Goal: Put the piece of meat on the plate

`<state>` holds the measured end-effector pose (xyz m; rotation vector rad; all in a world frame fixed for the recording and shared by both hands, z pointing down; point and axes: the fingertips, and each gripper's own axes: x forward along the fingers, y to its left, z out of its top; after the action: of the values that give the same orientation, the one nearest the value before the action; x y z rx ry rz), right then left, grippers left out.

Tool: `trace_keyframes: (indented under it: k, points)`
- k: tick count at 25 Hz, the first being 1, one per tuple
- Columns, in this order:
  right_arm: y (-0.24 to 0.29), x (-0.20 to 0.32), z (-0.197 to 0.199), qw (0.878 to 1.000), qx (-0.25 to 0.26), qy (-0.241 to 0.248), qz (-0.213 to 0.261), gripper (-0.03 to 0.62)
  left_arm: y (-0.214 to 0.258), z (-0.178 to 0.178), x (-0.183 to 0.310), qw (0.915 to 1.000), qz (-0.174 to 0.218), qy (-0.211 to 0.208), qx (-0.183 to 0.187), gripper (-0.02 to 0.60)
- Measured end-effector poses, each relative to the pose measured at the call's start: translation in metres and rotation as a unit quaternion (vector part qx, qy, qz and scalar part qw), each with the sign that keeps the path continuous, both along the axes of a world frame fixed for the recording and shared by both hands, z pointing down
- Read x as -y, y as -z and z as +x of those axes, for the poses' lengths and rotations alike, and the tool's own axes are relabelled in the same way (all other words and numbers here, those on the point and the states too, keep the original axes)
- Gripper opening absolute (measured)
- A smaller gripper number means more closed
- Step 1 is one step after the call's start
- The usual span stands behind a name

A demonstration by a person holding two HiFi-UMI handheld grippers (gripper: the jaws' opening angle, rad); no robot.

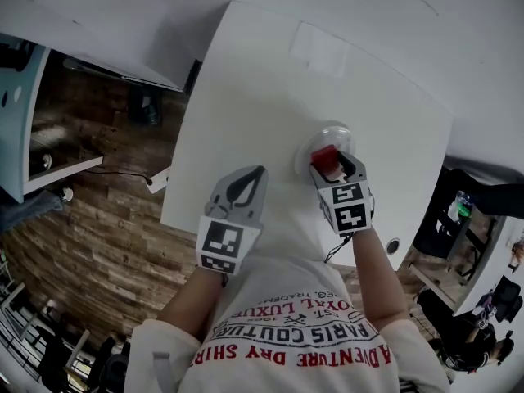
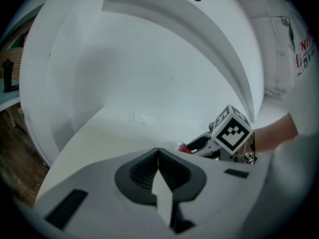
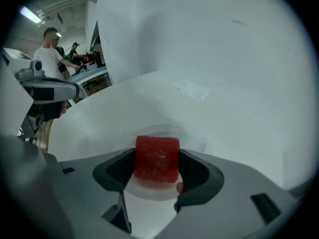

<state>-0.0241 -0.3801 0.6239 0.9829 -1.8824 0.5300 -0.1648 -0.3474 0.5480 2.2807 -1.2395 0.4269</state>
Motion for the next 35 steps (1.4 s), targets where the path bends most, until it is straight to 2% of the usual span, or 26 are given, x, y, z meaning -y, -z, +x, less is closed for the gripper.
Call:
trace_keyframes:
  k: [6, 13, 17, 20, 25, 26, 27, 29, 32, 35]
  points:
    - [-0.004, 0.004, -0.004, 1.0, 0.008, 0.007, -0.01, 0.284, -0.007, -0.002, -0.001, 0.9999, -0.01, 0.0, 0.004, 0.006]
    - [-0.008, 0.005, 0.001, 0.997, 0.059, -0.033, -0.025, 0.287, -0.01, 0.003, -0.007, 0.9997, -0.017, -0.014, 0.01, 0.006]
    - [-0.012, 0.003, 0.0, 0.999, 0.036, -0.03, -0.027, 0.311, -0.008, 0.003, -0.009, 0.9995, -0.018, -0.022, 0.015, 0.006]
    - [-0.008, 0.004, 0.0, 0.998, 0.037, -0.04, -0.012, 0.311, -0.005, 0.004, -0.01, 0.9994, -0.015, -0.028, 0.017, 0.006]
    - [0.024, 0.003, -0.004, 0.995, 0.08, -0.055, 0.027, 0.308, 0.005, 0.007, -0.011, 0.9989, -0.002, -0.042, 0.02, 0.006]
    - [0.033, 0.003, -0.004, 0.994, 0.084, -0.059, 0.041, 0.28, 0.008, 0.007, -0.011, 0.9988, 0.002, -0.044, 0.021, 0.006]
    - [0.043, 0.003, -0.002, 0.992, 0.088, -0.068, 0.058, 0.196, 0.011, 0.008, -0.01, 0.9987, 0.006, -0.046, 0.021, 0.006]
    - [0.064, 0.003, 0.005, 0.986, 0.097, -0.1, 0.093, 0.093, 0.019, 0.011, -0.009, 0.9984, 0.018, -0.05, 0.019, 0.006]
    - [0.095, 0.0, 0.018, 0.97, 0.13, -0.161, 0.13, 0.023, 0.033, 0.018, -0.009, 0.9975, 0.033, -0.061, 0.017, 0.006]
    - [0.127, -0.007, 0.023, 0.958, 0.146, -0.174, 0.175, 0.012, 0.048, 0.025, -0.009, 0.9962, 0.049, -0.071, 0.014, 0.006]
